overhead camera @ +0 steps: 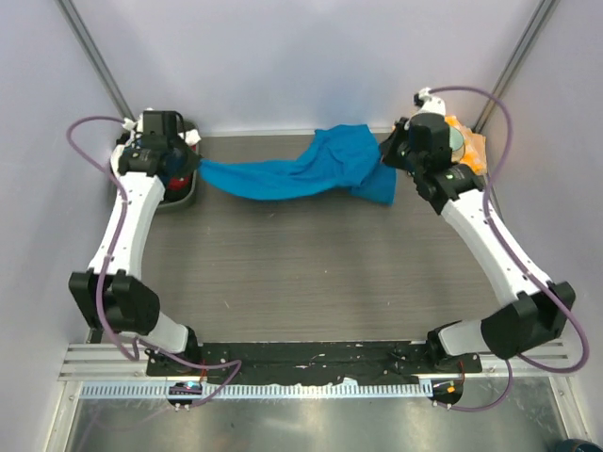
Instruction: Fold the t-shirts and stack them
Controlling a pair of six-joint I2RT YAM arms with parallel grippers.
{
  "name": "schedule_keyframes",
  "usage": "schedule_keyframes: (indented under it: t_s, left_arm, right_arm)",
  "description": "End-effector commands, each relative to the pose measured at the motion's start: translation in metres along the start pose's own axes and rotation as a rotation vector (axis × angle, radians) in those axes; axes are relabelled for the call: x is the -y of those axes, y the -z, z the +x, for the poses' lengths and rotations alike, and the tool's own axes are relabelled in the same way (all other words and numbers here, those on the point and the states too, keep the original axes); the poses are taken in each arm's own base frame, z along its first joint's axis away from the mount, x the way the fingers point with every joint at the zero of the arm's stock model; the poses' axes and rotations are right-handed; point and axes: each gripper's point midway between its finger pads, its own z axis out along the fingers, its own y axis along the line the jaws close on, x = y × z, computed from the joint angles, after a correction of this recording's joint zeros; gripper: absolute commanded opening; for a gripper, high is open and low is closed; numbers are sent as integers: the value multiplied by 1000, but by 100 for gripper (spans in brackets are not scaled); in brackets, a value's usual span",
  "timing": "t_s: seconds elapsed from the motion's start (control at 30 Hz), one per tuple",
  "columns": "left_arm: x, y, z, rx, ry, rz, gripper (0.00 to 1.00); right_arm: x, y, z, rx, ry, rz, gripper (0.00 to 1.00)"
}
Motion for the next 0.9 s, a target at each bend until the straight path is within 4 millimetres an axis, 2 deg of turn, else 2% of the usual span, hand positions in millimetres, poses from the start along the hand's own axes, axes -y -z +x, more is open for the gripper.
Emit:
schedule_keyframes:
  t_s: [0.0,0.07,0.1,0.17,0.2,0.27,0.3,0.4,0.47,0.6,0.7,0.77,0.83,0.87]
  left_arm:
    - [30,97,-64,237,4,181,0]
    - [38,128,-80,307,-6,243,0]
    - [44,161,-92,369,-2,298,0]
    - [49,190,-101,416,-18,345,0]
    - [54,214,-111,460,-14,384,0]
    - [57,243,-115,493,-23,432,0]
    - [60,264,-122,530,-20,466,0]
    - [65,295,-132,580,-11,518,0]
    - [71,304,-137,591,-11,545,0]
    - [81,301,-138,564,-12,565,0]
    - [87,294,-142,559,-4,573,0]
    - [93,292,-145,557,-3,583,0]
    - [100,278,-146,529,-7,582,0]
    - [103,272,-148,525,-9,579,0]
  right_arm:
    - [-61,95,-111,297,94,-206,1]
    - [-72,126,-135,361,99,-243,1]
    - [-78,157,-157,422,104,-276,1]
    - [-84,187,-173,472,100,-314,1]
    - [-89,214,-187,517,99,-357,1]
    - [-92,241,-200,567,88,-392,1]
    - [-94,260,-209,605,82,-418,1]
    - [-94,299,-228,695,68,-455,1]
    - [-94,317,-239,735,55,-468,1]
    - [-95,323,-250,758,40,-461,1]
    - [-97,315,-255,770,34,-450,1]
    - [-99,298,-259,757,30,-426,1]
    - [-101,285,-260,741,36,-405,1]
    - [-103,269,-260,723,39,-386,1]
